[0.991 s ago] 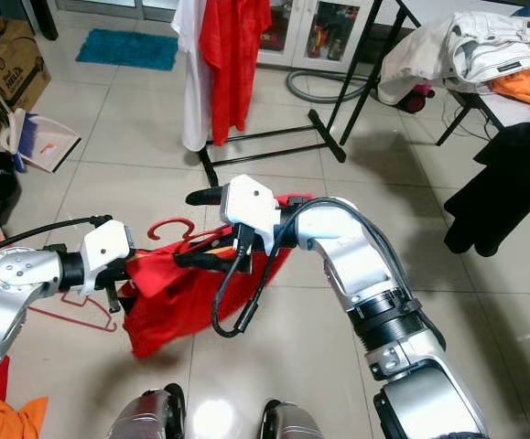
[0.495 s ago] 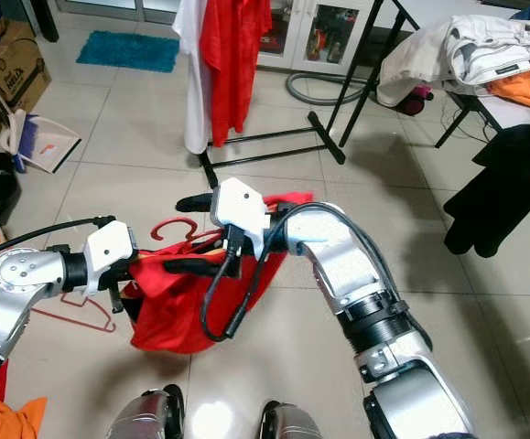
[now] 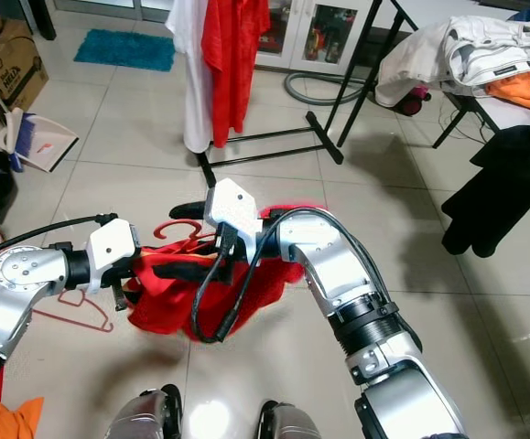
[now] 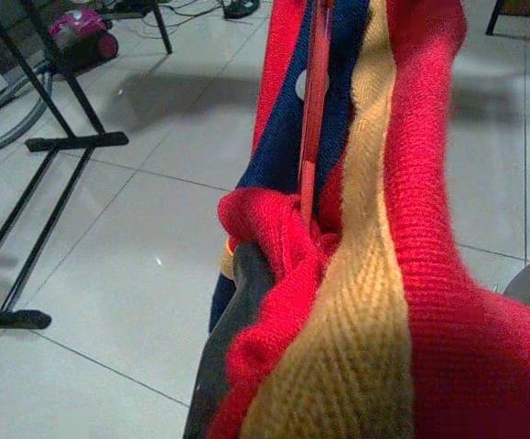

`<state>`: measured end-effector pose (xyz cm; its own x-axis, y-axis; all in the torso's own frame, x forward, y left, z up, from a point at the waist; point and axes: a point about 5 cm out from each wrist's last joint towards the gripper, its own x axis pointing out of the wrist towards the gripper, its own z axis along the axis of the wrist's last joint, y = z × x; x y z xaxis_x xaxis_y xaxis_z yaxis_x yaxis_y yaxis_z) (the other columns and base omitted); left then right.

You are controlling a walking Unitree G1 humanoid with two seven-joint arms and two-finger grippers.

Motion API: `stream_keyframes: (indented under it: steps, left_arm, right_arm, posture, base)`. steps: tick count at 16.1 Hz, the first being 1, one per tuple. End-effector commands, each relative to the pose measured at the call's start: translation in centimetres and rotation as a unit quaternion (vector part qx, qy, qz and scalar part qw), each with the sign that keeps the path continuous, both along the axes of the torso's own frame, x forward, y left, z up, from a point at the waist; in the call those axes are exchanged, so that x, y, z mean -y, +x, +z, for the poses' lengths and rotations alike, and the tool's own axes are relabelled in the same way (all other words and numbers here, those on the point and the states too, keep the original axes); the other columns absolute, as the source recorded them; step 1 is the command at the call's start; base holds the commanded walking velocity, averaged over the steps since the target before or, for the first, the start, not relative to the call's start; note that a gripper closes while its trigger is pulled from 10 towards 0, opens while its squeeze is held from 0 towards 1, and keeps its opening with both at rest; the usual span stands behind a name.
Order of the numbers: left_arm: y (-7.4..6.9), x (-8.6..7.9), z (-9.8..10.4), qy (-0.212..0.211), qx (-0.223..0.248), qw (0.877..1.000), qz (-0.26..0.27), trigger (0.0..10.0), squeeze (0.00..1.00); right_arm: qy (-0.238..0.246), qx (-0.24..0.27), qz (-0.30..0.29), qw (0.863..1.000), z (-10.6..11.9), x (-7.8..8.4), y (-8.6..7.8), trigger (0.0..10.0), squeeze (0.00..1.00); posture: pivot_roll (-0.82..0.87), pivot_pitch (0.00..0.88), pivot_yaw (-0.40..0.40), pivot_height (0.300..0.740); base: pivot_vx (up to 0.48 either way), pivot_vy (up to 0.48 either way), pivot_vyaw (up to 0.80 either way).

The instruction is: Hang hanger

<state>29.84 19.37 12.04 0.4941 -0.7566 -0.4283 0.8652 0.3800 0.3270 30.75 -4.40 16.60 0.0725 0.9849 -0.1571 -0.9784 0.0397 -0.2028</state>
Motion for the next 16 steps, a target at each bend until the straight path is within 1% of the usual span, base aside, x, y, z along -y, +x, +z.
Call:
stream_keyframes:
  steps: [1, 7, 9, 10, 11, 12, 13, 16]
  left_arm:
    - [0.3, 1.0, 1.0, -0.009, 0.026, 0.999, -0.017, 10.0, 0.0]
    - [0.6, 1.2, 1.2, -0.012, 0.03, 0.999, -0.015, 10.0, 0.0]
    - [0.5, 1.2, 1.2, -0.012, 0.03, 0.999, -0.014, 10.0, 0.0]
    - [0.5, 1.2, 1.2, -0.013, 0.031, 0.999, -0.014, 10.0, 0.0]
    - [0.5, 1.2, 1.2, -0.013, 0.031, 0.999, -0.014, 10.0, 0.0]
    - [0.5, 1.3, 1.2, -0.013, 0.031, 0.999, -0.014, 10.0, 0.0]
    - [0.4, 1.3, 1.2, -0.014, 0.031, 0.999, -0.014, 10.0, 0.0]
    - [0.3, 1.2, 1.2, -0.014, 0.031, 0.999, -0.013, 10.0, 0.0]
  right_arm:
    - [-0.015, 0.007, -0.003, 1.0, -0.3, 0.3, 0.1, 10.0, 0.0]
    - [-0.019, 0.009, -0.012, 1.0, -0.4, 0.0, 0.3, 10.0, 0.0]
    - [-0.005, -0.007, -0.031, 0.999, -0.3, -0.3, 0.7, 10.0, 0.0]
    - [0.002, -0.017, -0.043, 0.999, -0.3, -0.5, 1.0, 5.7, 0.0]
    - [0.002, -0.017, -0.043, 0.999, -0.3, -0.5, 1.0, 5.7, 0.0]
    - [0.004, -0.018, -0.045, 0.999, -0.4, -0.6, 1.1, 1.8, 0.0]
    - [0.008, -0.022, -0.047, 0.999, -0.4, -0.8, 1.1, 0.0, 0.0]
    - [0.008, -0.028, -0.047, 0.998, -0.7, -1.0, 1.0, 0.0, 0.0]
  posture:
    - [0.03, 0.149, -0.129, 0.74]
    - [0.03, 0.147, -0.13, 0.74]
    - [0.03, 0.147, -0.132, 0.74]
    - [0.03, 0.148, -0.135, 0.74]
    - [0.03, 0.148, -0.135, 0.74]
    - [0.03, 0.148, -0.135, 0.74]
    - [0.03, 0.149, -0.136, 0.74]
    - [0.03, 0.152, -0.136, 0.74]
  base:
    - [0.0, 0.0, 0.0]
    - [0.0, 0.0, 0.0]
    - [0.0, 0.0, 0.0]
    - [0.0, 0.0, 0.0]
    - [0.0, 0.0, 0.0]
    - [0.0, 0.0, 0.0]
    - [0.0, 0.0, 0.0]
    - [0.0, 0.0, 0.0]
